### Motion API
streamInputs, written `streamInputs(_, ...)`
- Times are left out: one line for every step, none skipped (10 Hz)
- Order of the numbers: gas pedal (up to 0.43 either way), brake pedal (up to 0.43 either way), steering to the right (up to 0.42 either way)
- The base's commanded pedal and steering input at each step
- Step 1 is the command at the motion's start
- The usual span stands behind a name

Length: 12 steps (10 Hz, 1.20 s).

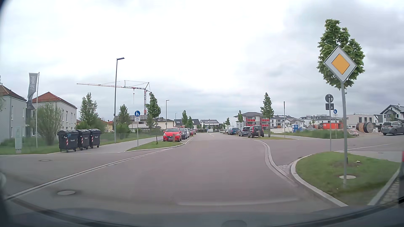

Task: Follow the waypoints while adhering to traffic rules and regulations

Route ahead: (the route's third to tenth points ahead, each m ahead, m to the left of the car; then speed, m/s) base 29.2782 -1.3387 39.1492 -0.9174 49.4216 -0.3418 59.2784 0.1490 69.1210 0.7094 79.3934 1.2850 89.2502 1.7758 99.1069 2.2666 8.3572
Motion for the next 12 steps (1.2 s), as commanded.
streamInputs(0.157, 0.0, 0.034)
streamInputs(0.157, 0.0, 0.033)
streamInputs(0.157, 0.0, 0.032)
streamInputs(0.157, 0.0, 0.032)
streamInputs(0.157, 0.0, 0.031)
streamInputs(0.177, 0.0, 0.028)
streamInputs(0.209, 0.0, 0.025)
streamInputs(0.22, 0.0, 0.02)
streamInputs(0.22, 0.0, 0.017)
streamInputs(0.22, 0.0, 0.014)
streamInputs(0.22, 0.0, 0.012)
streamInputs(0.22, 0.0, 0.011)
